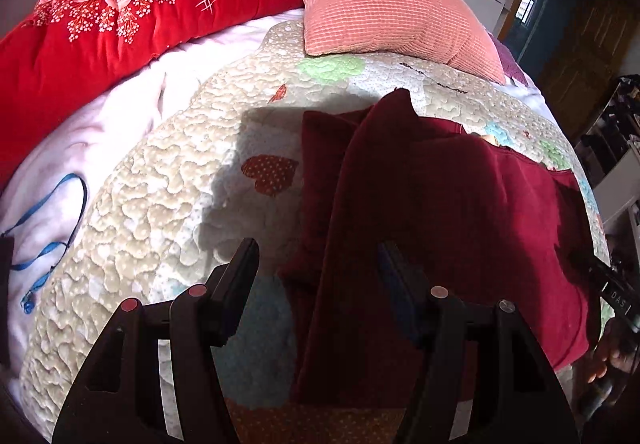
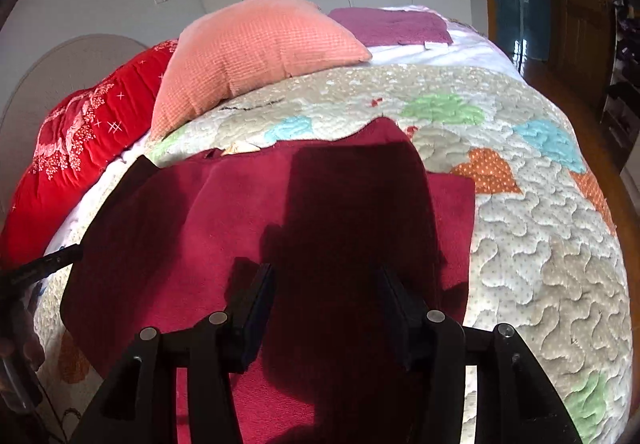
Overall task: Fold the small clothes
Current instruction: 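Lift the hem with both grippers and fold it toward the collar, then release the hem with both grippers and pull them back from the sweatshirt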
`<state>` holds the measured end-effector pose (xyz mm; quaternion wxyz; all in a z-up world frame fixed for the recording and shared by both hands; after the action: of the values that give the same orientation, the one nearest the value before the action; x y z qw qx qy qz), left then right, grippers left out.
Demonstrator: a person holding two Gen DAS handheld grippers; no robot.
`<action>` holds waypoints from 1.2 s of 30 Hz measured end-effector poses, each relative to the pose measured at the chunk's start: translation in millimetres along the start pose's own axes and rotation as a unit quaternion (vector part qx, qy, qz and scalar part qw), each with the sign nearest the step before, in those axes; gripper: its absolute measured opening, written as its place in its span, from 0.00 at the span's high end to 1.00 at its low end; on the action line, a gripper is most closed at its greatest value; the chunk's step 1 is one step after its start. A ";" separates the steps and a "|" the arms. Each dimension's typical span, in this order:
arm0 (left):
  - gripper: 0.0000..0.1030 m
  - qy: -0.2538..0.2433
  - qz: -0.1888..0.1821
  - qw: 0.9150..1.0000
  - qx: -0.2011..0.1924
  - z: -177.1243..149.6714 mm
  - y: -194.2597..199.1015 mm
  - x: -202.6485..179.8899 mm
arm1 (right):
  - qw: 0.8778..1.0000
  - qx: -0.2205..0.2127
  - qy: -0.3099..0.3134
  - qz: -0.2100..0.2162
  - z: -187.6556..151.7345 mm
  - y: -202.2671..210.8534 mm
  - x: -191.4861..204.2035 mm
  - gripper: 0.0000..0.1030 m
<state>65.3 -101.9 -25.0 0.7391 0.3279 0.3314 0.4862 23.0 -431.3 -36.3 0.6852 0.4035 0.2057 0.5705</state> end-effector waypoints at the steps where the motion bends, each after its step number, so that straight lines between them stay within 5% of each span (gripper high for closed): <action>1: 0.40 0.002 0.004 1.000 0.004 -6.9 0.0 1.3 | 1.000 -0.001 0.002 -0.010 1.1 2.7 2.3 0.51; 5: 0.40 0.004 0.003 1.000 -0.004 -18.3 -0.2 3.3 | 0.999 -0.004 -0.025 0.022 8.3 17.8 25.9 0.51; 12: 0.40 0.003 -0.013 1.000 -0.012 -17.9 -7.6 7.4 | 0.996 -0.007 0.018 0.082 23.3 18.4 107.6 0.51; 24: 0.40 0.018 -0.054 0.998 0.003 -17.9 -12.8 14.0 | 0.986 0.020 0.100 0.129 58.4 -38.6 246.6 0.51; 31: 0.40 0.030 -0.069 0.997 0.010 -19.7 -13.1 17.7 | 0.978 0.092 0.147 0.116 56.9 -102.1 289.3 0.52; 33: 0.40 0.032 -0.070 0.997 0.010 -19.8 -12.8 19.0 | 0.977 0.085 0.171 0.090 55.8 -111.9 291.7 0.80; 36: 0.40 0.038 -0.075 0.996 0.013 -17.6 -12.5 22.1 | 0.978 0.068 0.170 0.103 62.2 -106.4 294.4 0.93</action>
<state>64.1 -82.2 -48.9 0.7561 0.2927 0.3891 0.4373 212.5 -174.6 -30.9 0.5485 0.3657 0.3145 0.6830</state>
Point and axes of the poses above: each gripper's, at about its wrist camera, not at the fingertips, and y roughly against the way its jaws point, x to its left, z to its top, the point moved 9 cm from there along -y, roughly the way its jaws point, and after that the axes turned 3 degrees about -z, right-handed, at the moved point
